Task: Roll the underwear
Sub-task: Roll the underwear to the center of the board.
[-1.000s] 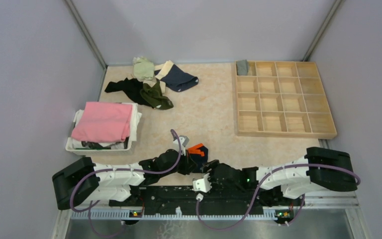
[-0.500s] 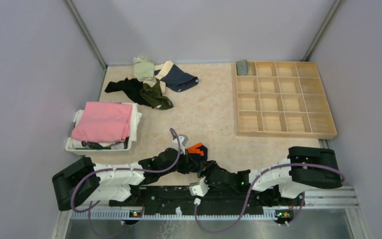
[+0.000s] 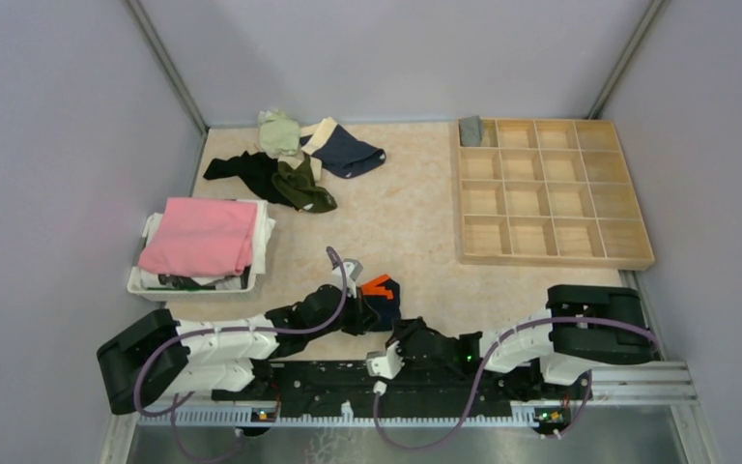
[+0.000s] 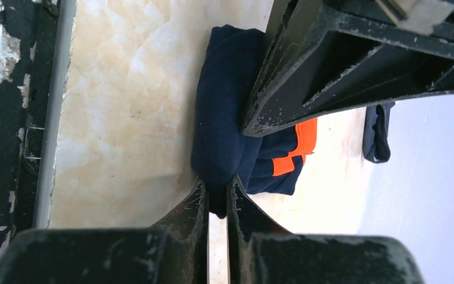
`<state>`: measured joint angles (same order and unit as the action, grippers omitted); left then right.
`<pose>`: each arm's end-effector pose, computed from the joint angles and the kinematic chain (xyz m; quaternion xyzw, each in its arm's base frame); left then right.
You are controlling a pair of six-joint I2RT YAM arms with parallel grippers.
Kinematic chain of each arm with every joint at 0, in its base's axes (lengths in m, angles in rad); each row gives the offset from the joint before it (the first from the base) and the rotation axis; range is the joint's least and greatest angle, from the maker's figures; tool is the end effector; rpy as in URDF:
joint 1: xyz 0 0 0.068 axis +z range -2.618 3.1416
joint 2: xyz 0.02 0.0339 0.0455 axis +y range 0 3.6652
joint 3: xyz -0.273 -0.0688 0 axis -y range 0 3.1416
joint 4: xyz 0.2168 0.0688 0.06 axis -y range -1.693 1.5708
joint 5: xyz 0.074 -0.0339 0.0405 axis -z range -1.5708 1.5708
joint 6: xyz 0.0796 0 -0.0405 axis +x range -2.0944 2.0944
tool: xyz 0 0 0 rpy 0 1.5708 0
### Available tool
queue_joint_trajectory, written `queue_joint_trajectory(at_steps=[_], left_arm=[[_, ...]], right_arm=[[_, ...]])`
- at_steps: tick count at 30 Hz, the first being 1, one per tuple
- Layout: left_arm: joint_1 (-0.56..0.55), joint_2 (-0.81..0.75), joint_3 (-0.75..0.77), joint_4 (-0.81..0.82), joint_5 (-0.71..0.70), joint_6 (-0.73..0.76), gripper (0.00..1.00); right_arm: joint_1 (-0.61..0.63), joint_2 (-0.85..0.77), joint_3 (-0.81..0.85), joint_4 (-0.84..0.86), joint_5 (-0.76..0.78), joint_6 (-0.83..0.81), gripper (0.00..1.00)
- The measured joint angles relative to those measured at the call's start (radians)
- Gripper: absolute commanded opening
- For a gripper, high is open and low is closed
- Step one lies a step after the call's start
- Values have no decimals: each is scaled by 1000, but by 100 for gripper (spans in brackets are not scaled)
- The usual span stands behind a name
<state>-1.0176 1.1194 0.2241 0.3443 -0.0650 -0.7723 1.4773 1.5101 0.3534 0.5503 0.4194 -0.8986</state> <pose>0.1168 -0.1794 0.1472 0.0910 0.8677 -0.3629 0.3273 0.0571 0.2620 0.1281 -0.7678 0.4133 -0.0473 0.4873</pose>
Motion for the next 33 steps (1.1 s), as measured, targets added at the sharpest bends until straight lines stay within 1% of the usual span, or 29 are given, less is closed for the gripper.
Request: queue_joint_trajectory(at_steps=[4,7,13,16,21,26,33], left_arm=[[6,-45,0,-45,2,13,0],[8,-105,0,-103,-3,21,0],[17,-241,0,-236,-62,55,0],[21,-286,1,-283,-92,71,0],[21,-306,3,-328,-108,91,0],[21,-306,3,-338,-107,96,0],[21,-306,2,-350,-89,99,0]], right_arm=[[-1,-20,1,-13,-15,73,0],[-10,-70,3,-58,-52,152,0],[-52,-134,40,-180,-183,312,0],[-74,-139,61,-208,-253,385,0],[-124,-139,91,-233,-378,513,0],[-178,-127,120,-253,-487,621,0],[-251,-94,172,-296,-630,734,0]])
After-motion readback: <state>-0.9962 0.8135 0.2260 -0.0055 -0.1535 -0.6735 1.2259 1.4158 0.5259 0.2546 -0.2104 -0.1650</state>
